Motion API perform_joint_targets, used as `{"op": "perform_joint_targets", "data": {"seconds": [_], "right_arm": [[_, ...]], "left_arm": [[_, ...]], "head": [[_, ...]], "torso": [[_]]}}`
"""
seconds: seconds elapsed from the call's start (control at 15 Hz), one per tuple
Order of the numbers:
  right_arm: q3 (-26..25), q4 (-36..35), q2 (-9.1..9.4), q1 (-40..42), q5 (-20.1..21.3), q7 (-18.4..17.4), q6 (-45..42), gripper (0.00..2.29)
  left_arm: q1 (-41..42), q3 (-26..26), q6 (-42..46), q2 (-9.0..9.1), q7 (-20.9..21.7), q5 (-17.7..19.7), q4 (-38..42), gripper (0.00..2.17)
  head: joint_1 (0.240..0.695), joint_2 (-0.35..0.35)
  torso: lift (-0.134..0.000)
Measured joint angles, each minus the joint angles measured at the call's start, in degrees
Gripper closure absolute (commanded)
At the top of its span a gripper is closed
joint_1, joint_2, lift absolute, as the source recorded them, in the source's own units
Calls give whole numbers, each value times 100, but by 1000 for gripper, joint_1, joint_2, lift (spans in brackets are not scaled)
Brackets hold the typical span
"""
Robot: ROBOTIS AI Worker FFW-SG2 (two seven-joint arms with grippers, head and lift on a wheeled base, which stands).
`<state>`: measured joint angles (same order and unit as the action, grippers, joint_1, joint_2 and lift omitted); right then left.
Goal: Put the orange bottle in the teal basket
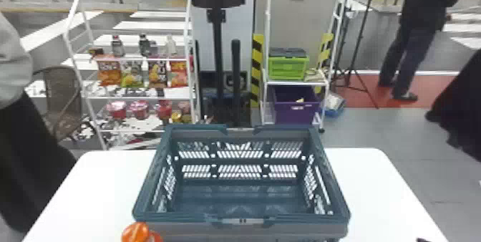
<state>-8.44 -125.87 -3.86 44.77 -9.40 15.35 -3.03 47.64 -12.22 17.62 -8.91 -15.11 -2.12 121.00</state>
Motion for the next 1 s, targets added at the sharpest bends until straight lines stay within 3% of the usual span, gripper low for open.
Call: {"op": "perform_joint_targets", "data": {"seconds": [0.67,1.0], "right_arm": [[1,-23,-18,40,0,-6,0,124],[9,-18,-35,73,0,-6,0,124]], "left_arm": [[18,0,-136,-53,44,-34,245,694],[-146,22,-991,-55,173,-109,838,691]], "head": [[499,0],[499,0]], "torso": [[0],[0]]}}
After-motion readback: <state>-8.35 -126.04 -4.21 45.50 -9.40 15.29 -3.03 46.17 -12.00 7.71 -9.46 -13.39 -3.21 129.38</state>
